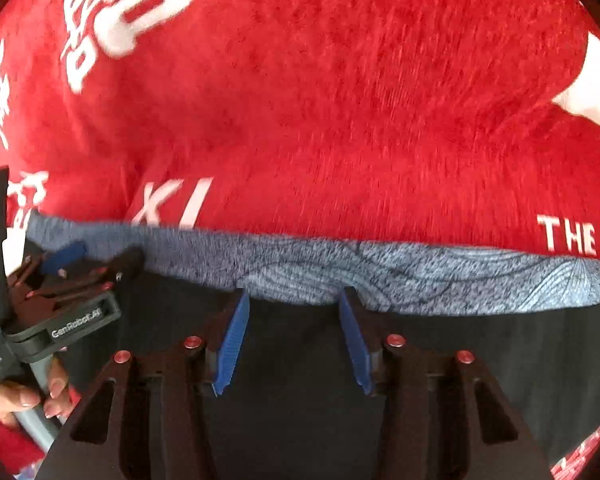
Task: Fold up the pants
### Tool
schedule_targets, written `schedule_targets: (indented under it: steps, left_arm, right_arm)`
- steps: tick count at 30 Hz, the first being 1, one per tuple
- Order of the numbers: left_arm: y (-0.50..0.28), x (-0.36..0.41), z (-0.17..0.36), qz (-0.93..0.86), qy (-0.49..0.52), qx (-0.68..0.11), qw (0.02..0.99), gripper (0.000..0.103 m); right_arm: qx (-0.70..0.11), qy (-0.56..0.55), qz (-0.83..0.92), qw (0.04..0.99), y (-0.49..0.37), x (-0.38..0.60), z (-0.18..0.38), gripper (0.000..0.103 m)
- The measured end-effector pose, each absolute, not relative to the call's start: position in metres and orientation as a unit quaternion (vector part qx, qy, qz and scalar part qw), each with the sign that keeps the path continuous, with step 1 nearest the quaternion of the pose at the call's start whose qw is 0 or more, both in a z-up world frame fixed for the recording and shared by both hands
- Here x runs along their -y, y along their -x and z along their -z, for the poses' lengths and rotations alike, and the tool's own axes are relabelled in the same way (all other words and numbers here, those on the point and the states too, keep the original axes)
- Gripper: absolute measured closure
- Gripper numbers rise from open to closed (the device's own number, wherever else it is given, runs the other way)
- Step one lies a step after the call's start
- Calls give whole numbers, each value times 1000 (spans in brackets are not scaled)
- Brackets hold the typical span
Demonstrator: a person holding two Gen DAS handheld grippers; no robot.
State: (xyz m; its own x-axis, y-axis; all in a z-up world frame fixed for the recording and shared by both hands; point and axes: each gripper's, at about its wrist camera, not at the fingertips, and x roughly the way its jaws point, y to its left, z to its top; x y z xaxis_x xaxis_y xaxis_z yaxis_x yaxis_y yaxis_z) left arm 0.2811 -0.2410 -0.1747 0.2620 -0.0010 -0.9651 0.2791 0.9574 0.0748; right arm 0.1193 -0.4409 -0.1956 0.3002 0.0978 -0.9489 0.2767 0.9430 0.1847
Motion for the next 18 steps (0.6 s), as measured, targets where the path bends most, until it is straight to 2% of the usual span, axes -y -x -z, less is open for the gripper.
schedule_targets:
  steps: [7,9,11,13,15,18]
  left_arm:
    - [-294,164,150,15,-138,-571,809,5]
    - [-296,137,164,-13,-153,-587,795,5]
    - [-288,124,174,4,-150,-584,798,1]
    - [-279,132,177,14,-178,-572,801,1]
    - [-278,140,175,10,-193,-574,796,1]
    - [-274,155,170,11,-189,-586,788,1]
  right_arm:
    - [-584,-160,95,790,-91,464,166,51]
    - [-581,-154,105,792,-67,468,159,48]
    - [-594,-147,120,782,-45,472,163,39]
    - [-626,-151,135,753,-25,478,184,36]
    - [-595,-147,132,779,-7,475,181,34]
    - [-611,-105,131,774,-6,461,183,29]
